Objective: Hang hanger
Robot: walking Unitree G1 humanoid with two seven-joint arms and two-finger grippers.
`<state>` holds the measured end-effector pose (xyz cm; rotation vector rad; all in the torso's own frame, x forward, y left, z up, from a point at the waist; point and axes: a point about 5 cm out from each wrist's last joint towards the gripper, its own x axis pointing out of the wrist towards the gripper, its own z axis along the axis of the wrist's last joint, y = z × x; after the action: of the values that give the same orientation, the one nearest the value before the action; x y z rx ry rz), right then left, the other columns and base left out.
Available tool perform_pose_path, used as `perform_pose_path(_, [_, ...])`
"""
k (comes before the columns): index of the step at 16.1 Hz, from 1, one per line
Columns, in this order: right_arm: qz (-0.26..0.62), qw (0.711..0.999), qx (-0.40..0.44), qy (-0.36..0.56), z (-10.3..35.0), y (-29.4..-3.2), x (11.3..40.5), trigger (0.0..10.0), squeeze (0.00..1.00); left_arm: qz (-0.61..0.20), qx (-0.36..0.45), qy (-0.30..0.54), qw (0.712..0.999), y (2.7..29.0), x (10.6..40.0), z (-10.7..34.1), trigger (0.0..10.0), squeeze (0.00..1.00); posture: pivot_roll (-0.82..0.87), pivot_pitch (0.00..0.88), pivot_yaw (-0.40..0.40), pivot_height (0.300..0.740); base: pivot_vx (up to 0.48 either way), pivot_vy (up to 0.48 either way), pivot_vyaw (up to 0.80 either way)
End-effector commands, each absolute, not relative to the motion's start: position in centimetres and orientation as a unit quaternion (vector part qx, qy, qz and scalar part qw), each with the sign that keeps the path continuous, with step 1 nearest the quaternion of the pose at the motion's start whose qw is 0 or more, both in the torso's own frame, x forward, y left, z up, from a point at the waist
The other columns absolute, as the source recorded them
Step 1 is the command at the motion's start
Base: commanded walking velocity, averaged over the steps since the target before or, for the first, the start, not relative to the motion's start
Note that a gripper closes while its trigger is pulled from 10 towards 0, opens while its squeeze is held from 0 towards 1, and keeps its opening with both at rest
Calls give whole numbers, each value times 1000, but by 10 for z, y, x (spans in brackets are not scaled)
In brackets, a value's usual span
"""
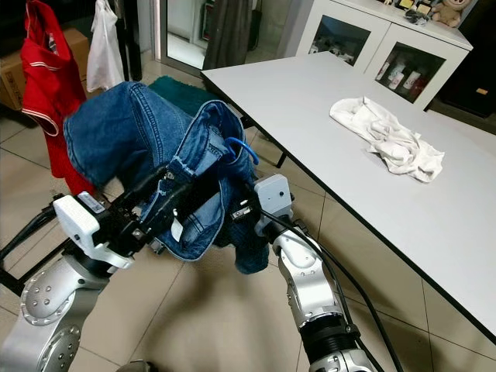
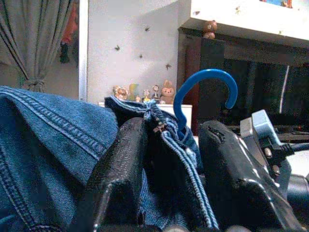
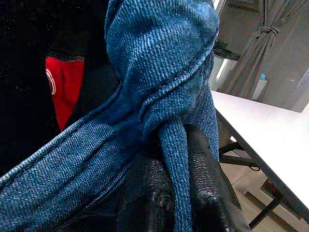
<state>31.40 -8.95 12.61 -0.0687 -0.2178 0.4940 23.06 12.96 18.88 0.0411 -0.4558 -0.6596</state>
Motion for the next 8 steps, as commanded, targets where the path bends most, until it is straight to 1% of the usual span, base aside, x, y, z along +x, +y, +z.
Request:
perform_pose_path(1, [224, 966, -34, -128, 132, -102, 315, 0, 0, -318, -7, -236, 918, 129, 229, 195, 10000, 1000, 186, 80, -191, 740, 0, 0, 0])
perform_pose_path(2, [225, 965, -34, -128, 132, -102, 314, 0, 0, -303, -49, -241, 921, 132, 229, 199, 10000, 1000, 185, 81, -191, 740, 0, 0, 0])
perform_pose_path(4, [225, 965, -34, -128, 132, -101, 314, 0, 0, -295, -99, -253, 916, 138, 228, 206, 10000, 1000, 185, 84, -189, 740, 0, 0, 0])
perform_pose_path(7, [225, 966, -33, -126, 130, -101, 312, 0, 0, -309, -115, -255, 909, 139, 224, 209, 10000, 1000, 188, 87, -187, 740, 0, 0, 0])
perform_pose_path(8, [225, 966, -32, -126, 130, -100, 312, 0, 0, -314, -103, -250, 910, 138, 223, 208, 10000, 1000, 188, 87, -185, 740, 0, 0, 0])
